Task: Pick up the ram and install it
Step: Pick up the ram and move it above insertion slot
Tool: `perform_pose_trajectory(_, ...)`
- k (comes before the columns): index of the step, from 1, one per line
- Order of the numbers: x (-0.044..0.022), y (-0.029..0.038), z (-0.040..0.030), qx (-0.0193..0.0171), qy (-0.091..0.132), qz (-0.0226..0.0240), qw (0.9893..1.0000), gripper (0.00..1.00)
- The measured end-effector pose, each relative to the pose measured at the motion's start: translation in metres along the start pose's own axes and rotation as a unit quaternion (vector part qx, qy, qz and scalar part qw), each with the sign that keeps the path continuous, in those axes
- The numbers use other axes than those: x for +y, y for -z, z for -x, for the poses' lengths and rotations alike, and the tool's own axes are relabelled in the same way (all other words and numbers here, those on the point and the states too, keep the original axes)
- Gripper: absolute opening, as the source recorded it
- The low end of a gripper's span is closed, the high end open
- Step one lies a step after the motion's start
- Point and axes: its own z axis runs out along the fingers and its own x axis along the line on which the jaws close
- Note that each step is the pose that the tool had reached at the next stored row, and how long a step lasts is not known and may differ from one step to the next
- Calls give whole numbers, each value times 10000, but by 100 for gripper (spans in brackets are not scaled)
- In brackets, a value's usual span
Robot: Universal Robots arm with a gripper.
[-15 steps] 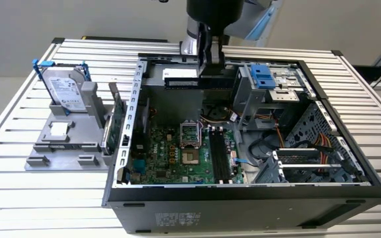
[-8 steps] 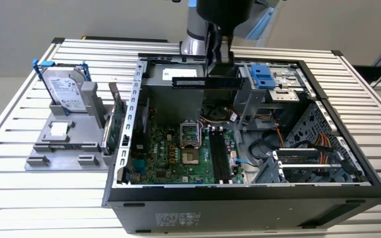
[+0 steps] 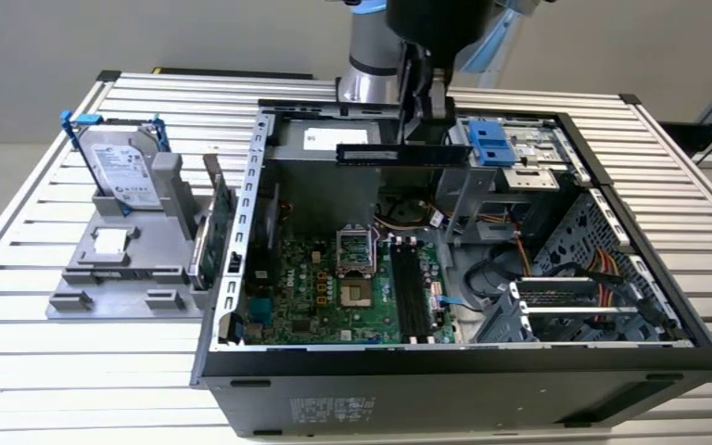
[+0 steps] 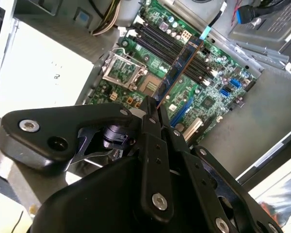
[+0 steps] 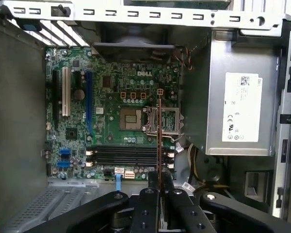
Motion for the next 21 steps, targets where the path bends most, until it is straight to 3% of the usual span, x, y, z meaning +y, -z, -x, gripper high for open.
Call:
perform_pose_trajectory(15,-135,-2,-1,4,-236,-4,9997,0)
perform_pose_trajectory(21,-143,-2,-1,4,-239,-3,9997,0)
